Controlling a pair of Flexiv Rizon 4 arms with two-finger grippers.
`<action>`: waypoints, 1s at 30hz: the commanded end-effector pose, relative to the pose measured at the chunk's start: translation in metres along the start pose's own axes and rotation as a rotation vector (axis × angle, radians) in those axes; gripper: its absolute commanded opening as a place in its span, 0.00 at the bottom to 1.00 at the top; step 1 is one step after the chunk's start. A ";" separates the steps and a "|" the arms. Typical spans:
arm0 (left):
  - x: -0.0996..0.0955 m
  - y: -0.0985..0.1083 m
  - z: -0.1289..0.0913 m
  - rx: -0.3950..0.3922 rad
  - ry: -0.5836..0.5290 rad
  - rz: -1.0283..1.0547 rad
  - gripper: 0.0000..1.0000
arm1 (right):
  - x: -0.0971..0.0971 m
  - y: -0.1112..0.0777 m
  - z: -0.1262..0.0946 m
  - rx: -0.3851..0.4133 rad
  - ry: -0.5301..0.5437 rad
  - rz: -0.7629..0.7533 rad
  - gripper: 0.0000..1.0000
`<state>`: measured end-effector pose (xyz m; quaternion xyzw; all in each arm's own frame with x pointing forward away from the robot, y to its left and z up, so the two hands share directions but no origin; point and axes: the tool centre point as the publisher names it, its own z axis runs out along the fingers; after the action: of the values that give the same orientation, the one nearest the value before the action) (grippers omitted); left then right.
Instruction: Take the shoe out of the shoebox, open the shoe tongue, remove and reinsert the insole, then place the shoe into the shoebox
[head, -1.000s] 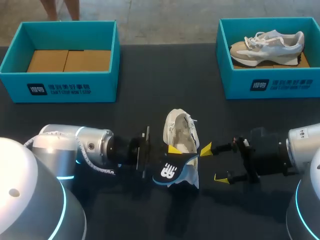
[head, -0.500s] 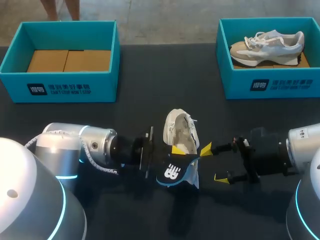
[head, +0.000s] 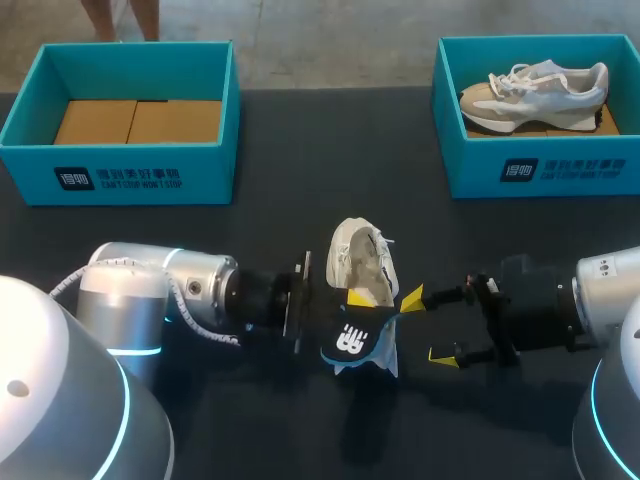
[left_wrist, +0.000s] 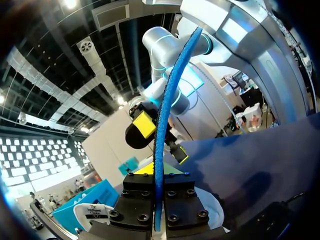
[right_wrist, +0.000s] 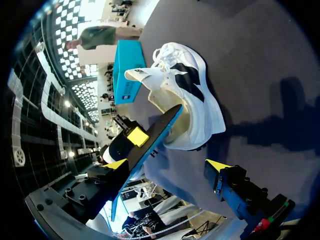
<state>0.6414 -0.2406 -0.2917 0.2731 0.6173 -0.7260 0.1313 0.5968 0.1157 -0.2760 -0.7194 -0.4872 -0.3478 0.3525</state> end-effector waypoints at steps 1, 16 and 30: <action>0.000 0.001 -0.002 -0.006 0.003 -0.002 0.00 | 0.001 -0.002 0.000 -0.003 -0.002 0.000 1.00; 0.001 0.002 -0.011 -0.035 -0.006 -0.001 0.00 | 0.001 -0.002 0.000 -0.003 -0.002 0.000 1.00; 0.000 0.014 -0.008 -0.047 -0.005 0.016 0.00 | 0.001 -0.002 0.000 -0.003 -0.002 0.000 1.00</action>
<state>0.6501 -0.2317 -0.3019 0.2727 0.6315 -0.7114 0.1442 0.5968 0.1157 -0.2760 -0.7194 -0.4872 -0.3478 0.3525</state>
